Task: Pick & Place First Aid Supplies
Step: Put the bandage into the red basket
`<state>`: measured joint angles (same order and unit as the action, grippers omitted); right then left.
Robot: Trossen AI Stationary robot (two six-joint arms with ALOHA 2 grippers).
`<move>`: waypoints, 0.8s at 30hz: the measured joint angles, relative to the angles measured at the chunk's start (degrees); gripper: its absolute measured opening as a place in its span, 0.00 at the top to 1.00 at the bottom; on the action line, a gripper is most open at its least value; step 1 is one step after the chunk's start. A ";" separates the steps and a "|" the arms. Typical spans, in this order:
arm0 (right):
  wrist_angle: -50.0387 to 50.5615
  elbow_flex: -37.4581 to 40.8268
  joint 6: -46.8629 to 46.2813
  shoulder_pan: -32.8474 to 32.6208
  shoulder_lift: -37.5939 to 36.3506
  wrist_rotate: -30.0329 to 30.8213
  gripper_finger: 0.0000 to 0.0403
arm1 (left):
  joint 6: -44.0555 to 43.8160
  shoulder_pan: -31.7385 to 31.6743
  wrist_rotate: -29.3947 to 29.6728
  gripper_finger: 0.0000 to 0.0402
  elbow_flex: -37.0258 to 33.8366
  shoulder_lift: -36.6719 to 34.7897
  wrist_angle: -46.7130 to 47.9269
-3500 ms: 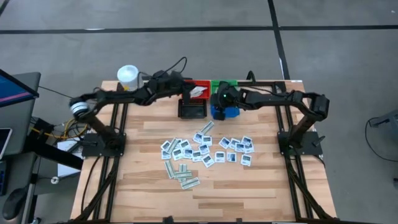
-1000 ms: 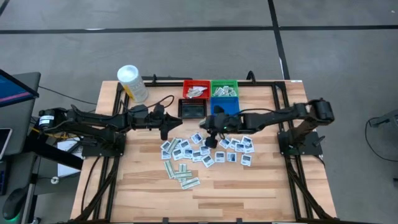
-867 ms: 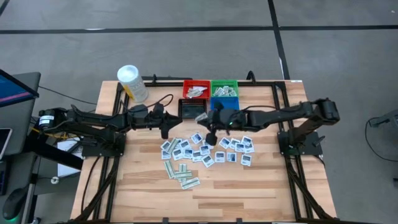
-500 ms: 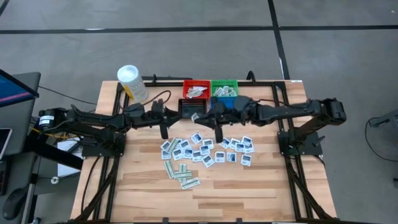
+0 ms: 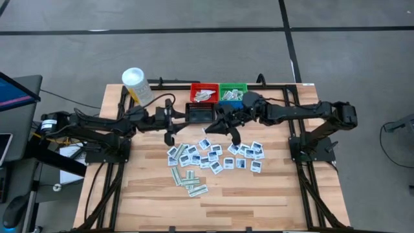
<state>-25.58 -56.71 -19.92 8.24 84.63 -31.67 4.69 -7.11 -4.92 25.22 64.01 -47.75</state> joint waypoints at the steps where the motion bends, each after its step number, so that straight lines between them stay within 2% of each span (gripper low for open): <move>1: -0.13 -0.01 -0.08 0.27 -0.01 -0.01 1.00 | 0.00 0.00 -0.93 0.64 0.57 0.43 -0.07; 10: -2.59 0.03 -1.58 2.01 0.06 -2.81 1.00 | 0.00 0.00 -2.00 0.65 3.67 4.52 0.13; 19: -3.63 0.03 -2.65 2.06 0.06 -3.03 1.00 | -0.20 -1.62 -12.17 0.68 8.60 10.18 0.11; 24: -3.61 0.03 -2.67 1.93 0.06 -3.03 1.00 | -0.21 -1.73 -15.12 0.71 10.69 12.29 -0.04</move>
<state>-29.19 -56.69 -22.59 10.18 84.68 -34.70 4.48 -8.84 -20.03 35.90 76.30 -47.78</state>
